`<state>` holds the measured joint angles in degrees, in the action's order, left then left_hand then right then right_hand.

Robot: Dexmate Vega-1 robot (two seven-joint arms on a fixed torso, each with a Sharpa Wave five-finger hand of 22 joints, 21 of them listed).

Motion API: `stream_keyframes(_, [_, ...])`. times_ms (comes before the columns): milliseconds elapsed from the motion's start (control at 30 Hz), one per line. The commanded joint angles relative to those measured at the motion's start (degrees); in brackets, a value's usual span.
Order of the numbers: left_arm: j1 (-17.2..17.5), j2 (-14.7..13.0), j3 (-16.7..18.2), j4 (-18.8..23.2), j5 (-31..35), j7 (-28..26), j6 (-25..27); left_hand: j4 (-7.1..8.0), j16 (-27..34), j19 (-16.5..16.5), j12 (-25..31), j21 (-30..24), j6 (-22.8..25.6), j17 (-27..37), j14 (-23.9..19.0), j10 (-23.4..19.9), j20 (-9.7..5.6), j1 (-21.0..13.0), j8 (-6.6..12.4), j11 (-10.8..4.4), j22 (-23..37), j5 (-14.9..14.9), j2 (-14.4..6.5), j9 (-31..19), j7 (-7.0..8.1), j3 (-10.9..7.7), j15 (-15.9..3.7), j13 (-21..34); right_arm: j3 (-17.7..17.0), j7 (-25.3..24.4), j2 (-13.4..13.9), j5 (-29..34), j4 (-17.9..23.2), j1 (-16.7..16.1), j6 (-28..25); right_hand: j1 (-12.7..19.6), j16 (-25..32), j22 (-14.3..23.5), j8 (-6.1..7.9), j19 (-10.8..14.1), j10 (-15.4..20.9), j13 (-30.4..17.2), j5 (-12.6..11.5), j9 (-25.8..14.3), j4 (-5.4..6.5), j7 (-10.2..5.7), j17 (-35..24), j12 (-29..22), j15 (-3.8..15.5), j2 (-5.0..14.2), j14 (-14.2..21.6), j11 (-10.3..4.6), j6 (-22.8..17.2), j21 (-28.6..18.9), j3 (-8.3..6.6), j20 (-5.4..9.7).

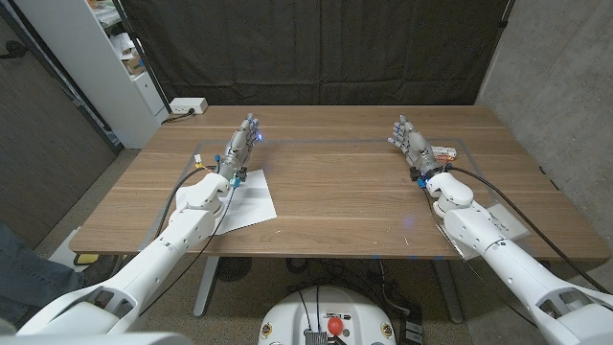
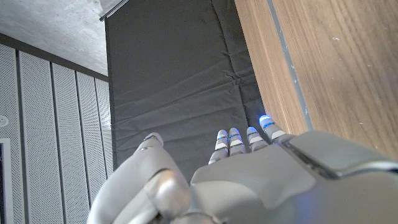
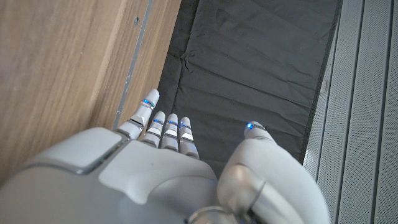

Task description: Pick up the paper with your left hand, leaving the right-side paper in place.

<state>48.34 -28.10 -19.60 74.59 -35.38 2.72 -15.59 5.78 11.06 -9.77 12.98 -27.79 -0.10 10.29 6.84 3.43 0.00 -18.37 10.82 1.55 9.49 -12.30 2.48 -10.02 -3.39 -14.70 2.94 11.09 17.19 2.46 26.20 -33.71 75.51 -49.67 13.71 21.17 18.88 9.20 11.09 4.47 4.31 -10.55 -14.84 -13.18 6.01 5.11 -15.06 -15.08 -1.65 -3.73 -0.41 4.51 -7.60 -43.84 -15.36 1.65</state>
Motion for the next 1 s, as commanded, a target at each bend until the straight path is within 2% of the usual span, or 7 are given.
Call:
stream_keyframes(33, [1.2, 3.9, 5.0, 0.4, 4.6, 2.6, 2.5, -0.01, 0.2, -3.8, 0.2, -0.1, -0.2, 0.1, 0.4, 0.5, 0.06, -0.6, 0.30, -0.10, 0.3, -0.3, -0.2, -0.1, -0.33, -0.34, 0.13, 0.3, -10.3, 5.4, -9.0, 9.9, 0.8, -2.1, -5.1, 0.5, 0.3, 0.1, 0.20, 0.6, 0.2, -0.1, -0.4, 0.0, 0.03, 0.02, -0.2, -0.1, -0.39, 0.05, -0.1, 0.21, -0.4, -0.3, -0.25, 0.02])
stream_keyframes(400, [2.3, 6.4, 8.2, 0.9, 8.7, 3.2, 2.1, -0.20, 0.4, -3.8, 0.3, 0.5, 0.5, 0.1, -0.3, -0.1, 0.37, -0.7, 0.40, -0.36, 0.3, -0.2, -0.7, -0.1, -0.10, -0.45, -0.01, 0.2, -15.3, 8.1, -13.9, 15.4, 0.8, -2.5, -6.4, 0.5, 0.1, 0.1, 0.16, 0.6, 0.3, -0.1, -0.4, 0.3, -0.08, 0.00, 0.0, 0.1, -0.32, 0.26, -0.2, 0.25, -0.3, 0.2, -0.26, -0.13])
stream_keyframes(667, [3.4, 6.7, 9.7, 2.7, 10.9, 2.6, 2.9, -0.35, 0.6, -3.4, 0.4, 0.8, 1.2, 0.1, -0.9, -0.9, 0.58, -0.9, 0.58, -0.34, 0.3, -0.1, -1.2, -0.2, -0.26, -0.64, 0.00, 0.1, -17.2, 8.3, -15.7, 17.2, 1.1, -2.7, -6.8, 0.5, 0.1, 0.1, 0.30, 1.0, 0.8, -0.1, -0.4, 0.6, -0.19, 0.48, 0.1, 0.3, -0.56, 0.32, 0.2, 0.42, -0.6, 0.6, -0.19, -0.12])
stream_keyframes(1000, [4.6, 6.8, 11.2, 3.9, 11.6, 3.7, 2.6, -0.55, 0.6, -3.2, 0.4, 1.1, 1.6, 0.1, -1.3, -1.2, 0.78, -1.2, 0.59, -0.23, 0.3, -0.1, -1.7, -0.2, -0.18, -0.85, 0.06, 0.1, -17.7, 8.8, -16.9, 18.6, 0.9, -2.6, -7.5, 0.4, 0.1, 0.1, 0.40, 1.3, 1.3, -0.1, -0.4, 0.9, -0.25, 0.32, 0.3, 0.4, -0.59, 0.45, 0.6, 0.37, -0.9, 1.0, -0.16, -0.22])
